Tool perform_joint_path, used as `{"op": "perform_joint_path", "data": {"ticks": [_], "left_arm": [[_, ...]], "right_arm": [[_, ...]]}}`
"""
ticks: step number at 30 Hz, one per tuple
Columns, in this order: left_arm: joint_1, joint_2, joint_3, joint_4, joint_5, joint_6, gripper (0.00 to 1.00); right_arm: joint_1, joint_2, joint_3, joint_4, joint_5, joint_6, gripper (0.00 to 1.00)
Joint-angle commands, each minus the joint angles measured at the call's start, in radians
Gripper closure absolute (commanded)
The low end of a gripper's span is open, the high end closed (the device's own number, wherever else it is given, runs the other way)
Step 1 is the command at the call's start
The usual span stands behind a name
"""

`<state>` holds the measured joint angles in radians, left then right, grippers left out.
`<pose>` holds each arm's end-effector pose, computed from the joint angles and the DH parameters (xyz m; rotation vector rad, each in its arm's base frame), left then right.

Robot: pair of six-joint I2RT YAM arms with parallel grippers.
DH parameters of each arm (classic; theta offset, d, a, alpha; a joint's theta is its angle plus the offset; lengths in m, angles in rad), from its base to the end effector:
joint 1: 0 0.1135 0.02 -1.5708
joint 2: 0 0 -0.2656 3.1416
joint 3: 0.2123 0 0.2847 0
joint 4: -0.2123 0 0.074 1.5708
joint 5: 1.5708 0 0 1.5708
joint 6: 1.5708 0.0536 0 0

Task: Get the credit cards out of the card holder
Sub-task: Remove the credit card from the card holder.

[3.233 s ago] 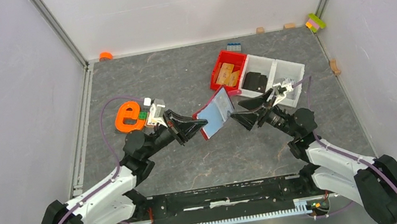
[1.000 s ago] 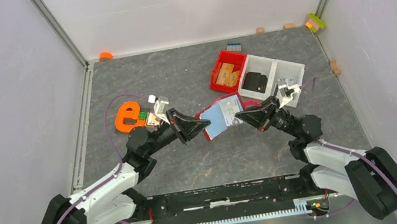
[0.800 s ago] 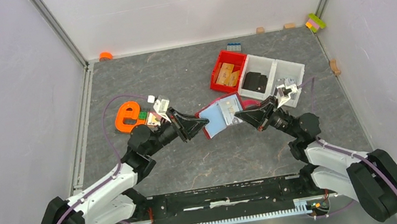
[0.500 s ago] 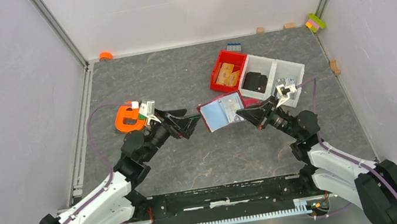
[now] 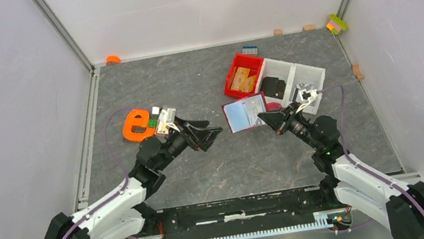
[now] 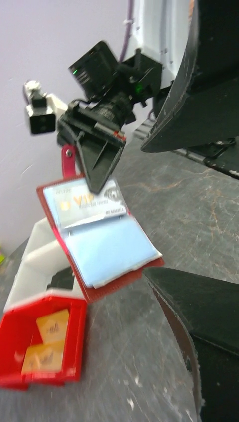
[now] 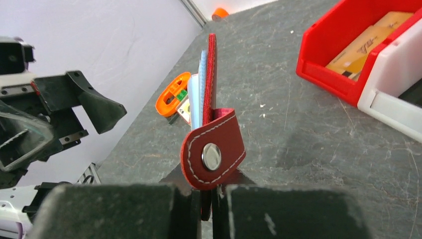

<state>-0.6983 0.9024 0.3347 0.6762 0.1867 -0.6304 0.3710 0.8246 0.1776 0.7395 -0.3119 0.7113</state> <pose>0.1837 -0.1672 0.2366 0.2180 1.5704 -1.2001 0.2013 0.0960 0.2002 -0.0010 1.5839 1.0924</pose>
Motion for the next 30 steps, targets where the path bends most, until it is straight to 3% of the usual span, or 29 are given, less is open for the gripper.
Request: {"op": "perform_joint_path", "data": {"ticks": [1,11,19,22,27,30], "left_arm": [[-0.018,0.117,0.113,0.08,0.222,0.005,0.13],[-0.095,0.316,0.24,0.032,0.346,0.037,0.43],[-0.096,0.334,0.252,0.017,0.344,0.045,0.54],[-0.096,0.33,0.253,0.018,0.349,0.049,0.63],[-0.096,0.321,0.254,0.008,0.343,0.057,0.64],[-0.096,0.303,0.247,-0.001,0.319,0.067,0.6]], "right_arm": [[0.0,0.043,0.036,0.07,-0.031,0.035,1.0],[0.003,0.02,-0.028,0.249,-0.05,0.098,1.0],[0.014,0.071,-0.053,0.448,-0.143,0.181,1.0],[0.031,0.092,-0.045,0.484,-0.168,0.186,1.0],[0.057,0.102,-0.037,0.501,-0.182,0.179,1.0],[0.068,0.108,-0.032,0.51,-0.192,0.177,1.0]]}}
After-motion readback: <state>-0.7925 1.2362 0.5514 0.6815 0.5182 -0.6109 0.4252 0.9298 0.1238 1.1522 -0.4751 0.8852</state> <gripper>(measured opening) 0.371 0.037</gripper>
